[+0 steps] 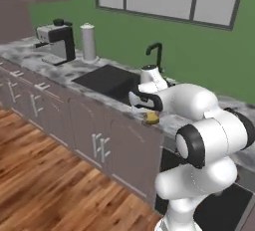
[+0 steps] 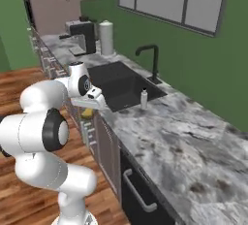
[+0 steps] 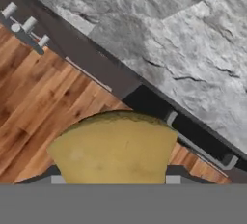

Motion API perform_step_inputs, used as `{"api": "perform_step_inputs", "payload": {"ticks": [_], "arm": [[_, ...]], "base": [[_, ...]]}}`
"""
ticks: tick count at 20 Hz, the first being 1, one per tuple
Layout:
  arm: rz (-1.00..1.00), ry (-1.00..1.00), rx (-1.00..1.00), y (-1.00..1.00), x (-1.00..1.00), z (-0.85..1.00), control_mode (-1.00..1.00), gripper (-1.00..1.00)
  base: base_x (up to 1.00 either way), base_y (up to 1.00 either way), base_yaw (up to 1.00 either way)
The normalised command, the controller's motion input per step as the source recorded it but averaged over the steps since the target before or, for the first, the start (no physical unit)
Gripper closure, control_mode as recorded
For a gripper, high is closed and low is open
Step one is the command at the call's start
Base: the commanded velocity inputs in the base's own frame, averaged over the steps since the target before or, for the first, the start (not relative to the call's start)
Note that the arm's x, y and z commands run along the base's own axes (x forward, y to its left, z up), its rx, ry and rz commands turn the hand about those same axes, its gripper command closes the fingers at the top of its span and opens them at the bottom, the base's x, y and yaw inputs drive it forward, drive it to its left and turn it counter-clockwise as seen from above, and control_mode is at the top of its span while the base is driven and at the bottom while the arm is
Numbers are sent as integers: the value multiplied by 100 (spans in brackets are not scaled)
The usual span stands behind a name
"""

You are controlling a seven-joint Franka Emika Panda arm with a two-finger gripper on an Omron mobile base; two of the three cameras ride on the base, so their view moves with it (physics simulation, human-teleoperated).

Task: Restock the sink supplies by placing the sponge and soap dispenser on the counter and next to the sink. Make sure the soap dispenser is upright.

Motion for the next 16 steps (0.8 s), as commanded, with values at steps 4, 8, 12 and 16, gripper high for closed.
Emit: {"api": "perform_step_inputs", "payload": {"ticks": [4,8,12,16], "arm": [[0,0,0,0,0,0,100,100],[0,0,0,0,0,0,100,100],[0,0,0,0,0,0,100,100],[-13,0,0,-10,0,-19,-100,100]], "base": [[42,49,-72],[36,73,-63],[27,99,-44],[3,12,-18]]}}
